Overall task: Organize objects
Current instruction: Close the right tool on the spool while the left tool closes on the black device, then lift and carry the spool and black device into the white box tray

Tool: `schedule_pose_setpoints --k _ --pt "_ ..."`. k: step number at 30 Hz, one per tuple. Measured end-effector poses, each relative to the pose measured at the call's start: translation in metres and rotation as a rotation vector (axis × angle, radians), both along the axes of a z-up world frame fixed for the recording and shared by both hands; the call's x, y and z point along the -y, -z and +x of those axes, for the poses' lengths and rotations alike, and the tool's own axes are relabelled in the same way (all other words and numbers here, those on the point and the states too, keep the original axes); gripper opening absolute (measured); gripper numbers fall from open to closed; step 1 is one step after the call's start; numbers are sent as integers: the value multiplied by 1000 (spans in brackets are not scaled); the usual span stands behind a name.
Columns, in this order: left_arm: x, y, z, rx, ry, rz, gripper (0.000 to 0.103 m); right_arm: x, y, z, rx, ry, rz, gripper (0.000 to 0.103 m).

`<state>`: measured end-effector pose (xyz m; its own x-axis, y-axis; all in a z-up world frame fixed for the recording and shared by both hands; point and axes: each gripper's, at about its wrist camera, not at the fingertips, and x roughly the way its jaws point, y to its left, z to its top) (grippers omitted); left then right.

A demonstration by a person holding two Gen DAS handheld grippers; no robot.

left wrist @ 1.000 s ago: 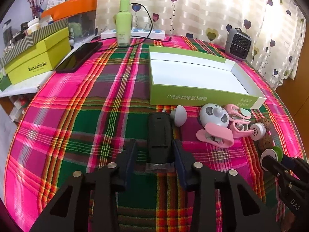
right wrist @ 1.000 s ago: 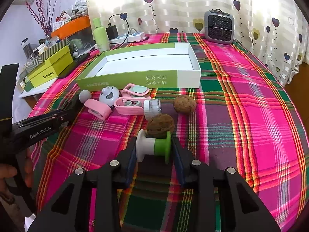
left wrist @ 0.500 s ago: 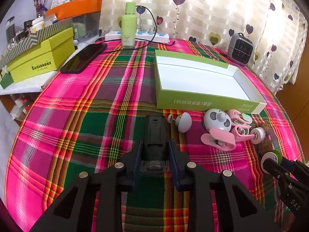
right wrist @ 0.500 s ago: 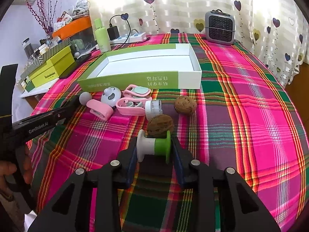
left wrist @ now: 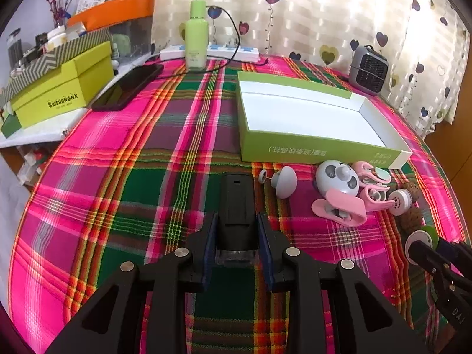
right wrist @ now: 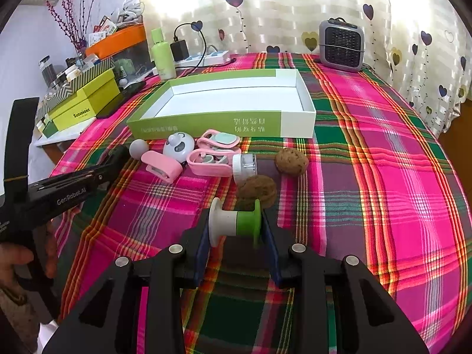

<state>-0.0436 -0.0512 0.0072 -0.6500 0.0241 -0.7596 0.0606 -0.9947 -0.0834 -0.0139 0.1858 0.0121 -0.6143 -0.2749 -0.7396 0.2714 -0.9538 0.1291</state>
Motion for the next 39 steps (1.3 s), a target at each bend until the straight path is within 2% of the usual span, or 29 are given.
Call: schedule_pose_setpoints --k 10,21,27,39 --pt "-1 -1 -5 2 2 -12 25 1 -2 1 -8 -12 -7 34" --pt "-7 -22 2 -54 33 5 25 2 -17 -5 -38 -37 -21 34" --pt "-8 -24 4 -53 38 18 25 5 -25 -8 -55 -55 -20 34" --pt "-18 -47 -8 -79 86 44 25 12 -45 -41 -73 -91 -37 34"
